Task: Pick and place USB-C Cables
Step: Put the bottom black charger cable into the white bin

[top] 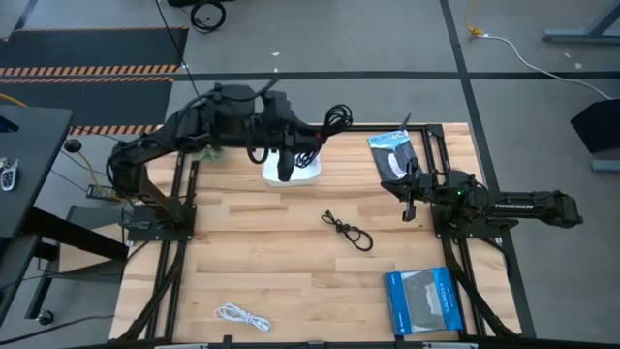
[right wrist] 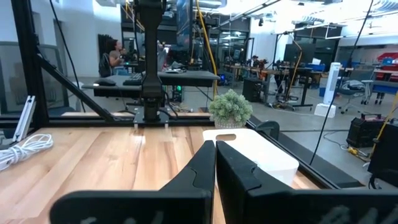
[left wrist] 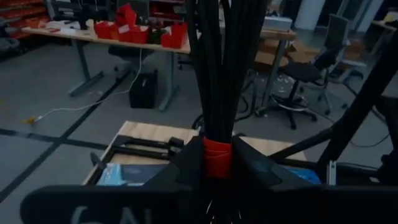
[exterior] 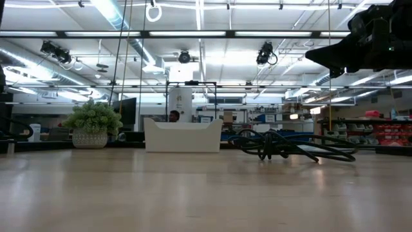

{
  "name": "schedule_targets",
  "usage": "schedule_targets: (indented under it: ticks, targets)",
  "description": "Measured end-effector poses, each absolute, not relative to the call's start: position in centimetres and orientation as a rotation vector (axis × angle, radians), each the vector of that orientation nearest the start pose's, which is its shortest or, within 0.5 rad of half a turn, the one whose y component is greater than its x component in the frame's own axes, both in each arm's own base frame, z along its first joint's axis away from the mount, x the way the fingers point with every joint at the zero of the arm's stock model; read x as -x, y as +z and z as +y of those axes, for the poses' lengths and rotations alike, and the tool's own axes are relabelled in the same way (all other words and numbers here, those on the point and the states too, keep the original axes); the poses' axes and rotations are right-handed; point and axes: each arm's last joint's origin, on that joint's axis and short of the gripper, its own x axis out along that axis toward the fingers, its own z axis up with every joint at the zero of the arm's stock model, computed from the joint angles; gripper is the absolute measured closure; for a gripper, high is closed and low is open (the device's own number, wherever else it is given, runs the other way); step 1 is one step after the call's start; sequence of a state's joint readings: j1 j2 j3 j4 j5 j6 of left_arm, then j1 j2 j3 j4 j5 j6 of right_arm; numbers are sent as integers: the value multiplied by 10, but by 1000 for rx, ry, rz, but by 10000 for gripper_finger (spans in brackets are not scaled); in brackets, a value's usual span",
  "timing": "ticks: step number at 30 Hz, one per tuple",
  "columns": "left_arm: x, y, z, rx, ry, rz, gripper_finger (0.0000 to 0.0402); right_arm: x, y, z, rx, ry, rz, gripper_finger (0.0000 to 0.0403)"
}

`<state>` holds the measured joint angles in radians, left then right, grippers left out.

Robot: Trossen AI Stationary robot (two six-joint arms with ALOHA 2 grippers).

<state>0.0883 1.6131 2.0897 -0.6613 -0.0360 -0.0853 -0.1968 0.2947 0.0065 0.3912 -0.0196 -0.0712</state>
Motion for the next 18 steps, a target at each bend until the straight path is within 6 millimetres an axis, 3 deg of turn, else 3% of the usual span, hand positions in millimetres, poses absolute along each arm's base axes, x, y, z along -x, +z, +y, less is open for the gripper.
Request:
schedule_targets:
  ticks: [8,15,18]
  targets:
    - [-312,502,36,-11,208,320,332,-113,178,-22,82,-181,-96,383]
    - [-303,487,67,-36,298,473,331,-113,178,-22,82,-180,-96,383]
    - [-306,472,76,-73,301,543,331,-113,178,-22,82,-180,-96,383]
